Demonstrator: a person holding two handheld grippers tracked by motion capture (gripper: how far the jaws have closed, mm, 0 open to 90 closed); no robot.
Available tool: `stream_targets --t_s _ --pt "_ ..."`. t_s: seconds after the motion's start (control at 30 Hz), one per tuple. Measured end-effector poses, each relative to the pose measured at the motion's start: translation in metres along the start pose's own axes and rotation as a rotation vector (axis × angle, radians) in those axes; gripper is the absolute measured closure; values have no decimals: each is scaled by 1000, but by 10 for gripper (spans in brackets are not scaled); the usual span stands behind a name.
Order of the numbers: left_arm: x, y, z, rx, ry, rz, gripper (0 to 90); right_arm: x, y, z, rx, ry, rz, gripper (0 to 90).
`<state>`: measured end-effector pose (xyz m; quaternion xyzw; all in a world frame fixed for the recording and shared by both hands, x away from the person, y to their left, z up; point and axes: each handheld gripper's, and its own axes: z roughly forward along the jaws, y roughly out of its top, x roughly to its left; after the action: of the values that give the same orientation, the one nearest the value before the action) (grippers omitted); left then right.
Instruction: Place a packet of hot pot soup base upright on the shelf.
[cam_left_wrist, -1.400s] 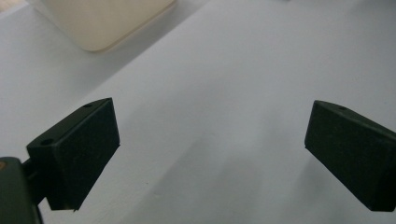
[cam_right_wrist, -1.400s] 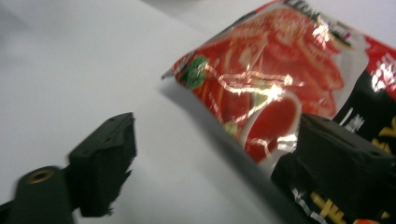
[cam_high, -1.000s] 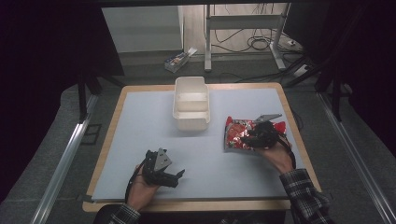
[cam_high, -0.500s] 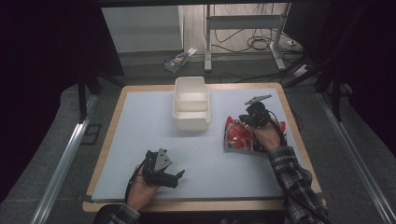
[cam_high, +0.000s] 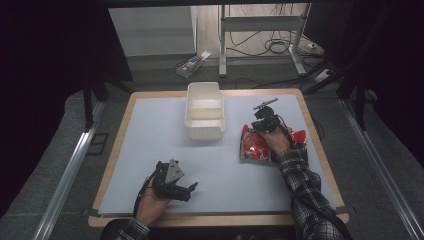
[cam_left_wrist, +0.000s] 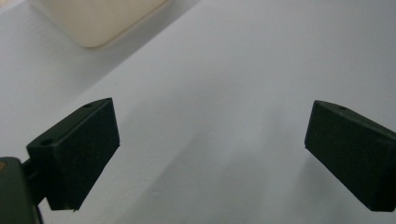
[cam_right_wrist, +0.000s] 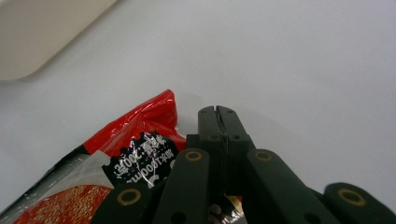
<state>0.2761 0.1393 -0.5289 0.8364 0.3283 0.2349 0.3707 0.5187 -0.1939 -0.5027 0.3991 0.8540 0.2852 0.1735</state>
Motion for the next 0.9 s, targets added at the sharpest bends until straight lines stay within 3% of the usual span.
stream_targets --t_s 0.03,0.07,0.17,0.4,0.53,0.67,0.9 --pt "0 0 0 0 0 0 30 0 0 0 0 0 0 888" --pt "0 0 0 1 -2 -1 30 0 -1 -1 -7 10 30 889" --pt "-1 0 1 4 -2 2 30 2 -1 -2 -10 37 37 890" --pt "-1 0 2 13 -2 4 30 21 -1 -9 4 37 -41 892" --pt "-1 0 2 15 -3 4 30 25 -4 -10 -1 85 -39 892" --pt "-1 0 3 14 -3 -2 30 33 -7 -14 0 87 -68 892" --pt "-2 0 3 17 -4 -3 30 43 -20 -23 -8 140 -62 893"
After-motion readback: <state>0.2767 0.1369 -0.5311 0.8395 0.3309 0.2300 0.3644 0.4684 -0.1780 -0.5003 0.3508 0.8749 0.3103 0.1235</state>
